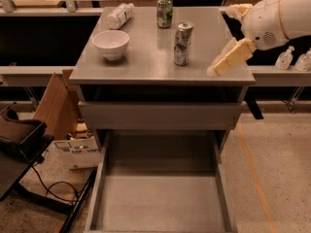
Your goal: Place redbull can into middle drawer
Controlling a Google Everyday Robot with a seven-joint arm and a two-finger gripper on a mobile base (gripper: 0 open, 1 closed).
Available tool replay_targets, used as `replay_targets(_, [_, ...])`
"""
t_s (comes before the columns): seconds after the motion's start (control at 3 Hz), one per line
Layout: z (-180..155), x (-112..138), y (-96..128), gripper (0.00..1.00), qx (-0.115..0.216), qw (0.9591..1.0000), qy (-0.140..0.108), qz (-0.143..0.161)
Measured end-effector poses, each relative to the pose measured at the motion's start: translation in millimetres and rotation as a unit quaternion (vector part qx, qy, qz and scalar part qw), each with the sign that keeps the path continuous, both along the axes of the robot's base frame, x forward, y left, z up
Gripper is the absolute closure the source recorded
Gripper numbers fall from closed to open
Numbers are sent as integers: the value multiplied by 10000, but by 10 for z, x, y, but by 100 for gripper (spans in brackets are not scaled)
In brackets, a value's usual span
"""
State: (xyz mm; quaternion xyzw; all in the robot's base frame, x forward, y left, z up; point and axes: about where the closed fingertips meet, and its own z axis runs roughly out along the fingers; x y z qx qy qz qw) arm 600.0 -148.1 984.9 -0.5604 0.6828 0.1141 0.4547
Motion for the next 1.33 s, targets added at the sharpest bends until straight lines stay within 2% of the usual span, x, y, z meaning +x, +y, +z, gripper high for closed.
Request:
replay_targets(0.33, [-52,6,57,0,141,9999,37,51])
replay_targets(0.67, [-99,40,65,0,394,9991,-127,19])
replay_targets(1.0, [-280,294,158,0,1191,9926,-217,-12])
replay_targets(1.33, [-651,787,282,0,2135,9767,9,-228])
